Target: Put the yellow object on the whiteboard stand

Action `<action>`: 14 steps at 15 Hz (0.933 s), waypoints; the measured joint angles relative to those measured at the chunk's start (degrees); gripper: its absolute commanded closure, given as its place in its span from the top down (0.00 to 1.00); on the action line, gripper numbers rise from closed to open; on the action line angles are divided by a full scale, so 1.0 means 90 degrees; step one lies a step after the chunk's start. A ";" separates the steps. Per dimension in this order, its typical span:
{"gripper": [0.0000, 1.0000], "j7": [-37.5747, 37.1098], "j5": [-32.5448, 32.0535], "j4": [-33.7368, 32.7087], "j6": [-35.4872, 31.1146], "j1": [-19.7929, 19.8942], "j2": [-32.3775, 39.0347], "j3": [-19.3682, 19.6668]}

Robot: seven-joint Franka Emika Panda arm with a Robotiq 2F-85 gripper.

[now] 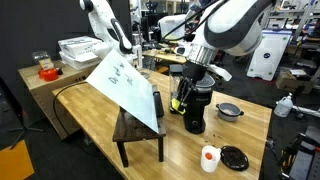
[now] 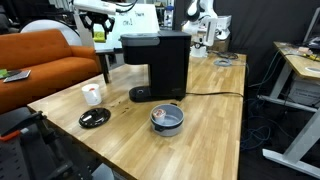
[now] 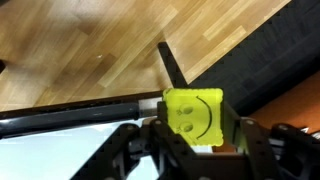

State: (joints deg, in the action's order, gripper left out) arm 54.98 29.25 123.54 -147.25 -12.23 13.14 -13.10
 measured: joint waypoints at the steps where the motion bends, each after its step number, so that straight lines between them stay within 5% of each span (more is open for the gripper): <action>1: 0.28 0.0000 -0.0103 -0.0177 -0.0032 0.0067 0.0125 -0.0001; 14: 0.28 0.0230 -0.0319 -0.1980 -0.0043 0.0718 0.1658 -0.0573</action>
State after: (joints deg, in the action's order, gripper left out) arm 57.05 26.37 105.72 -147.63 -5.76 28.06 -18.25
